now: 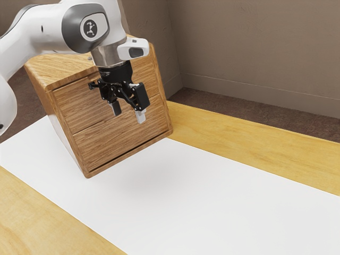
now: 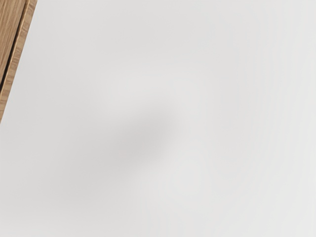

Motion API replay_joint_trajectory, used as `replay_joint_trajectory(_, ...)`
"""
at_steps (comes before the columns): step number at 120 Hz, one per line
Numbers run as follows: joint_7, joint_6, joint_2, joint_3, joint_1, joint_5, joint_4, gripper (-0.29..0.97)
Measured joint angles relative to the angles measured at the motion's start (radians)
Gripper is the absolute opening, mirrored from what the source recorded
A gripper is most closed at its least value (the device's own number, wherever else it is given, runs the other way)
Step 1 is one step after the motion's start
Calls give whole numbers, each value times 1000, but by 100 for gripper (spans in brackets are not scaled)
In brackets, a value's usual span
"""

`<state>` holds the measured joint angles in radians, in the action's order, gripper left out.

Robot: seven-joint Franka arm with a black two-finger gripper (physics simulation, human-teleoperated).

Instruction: Pull the drawer handle with one arm to open the drawer

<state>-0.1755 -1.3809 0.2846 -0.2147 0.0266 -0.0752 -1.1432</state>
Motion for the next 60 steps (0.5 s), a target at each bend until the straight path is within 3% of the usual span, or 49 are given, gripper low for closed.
replay_joint_trajectory(38,0,6,-4,-1,-1,-1,8,68)
replay_joint_trajectory(60,0,46,-104,2,3,0,84,68)
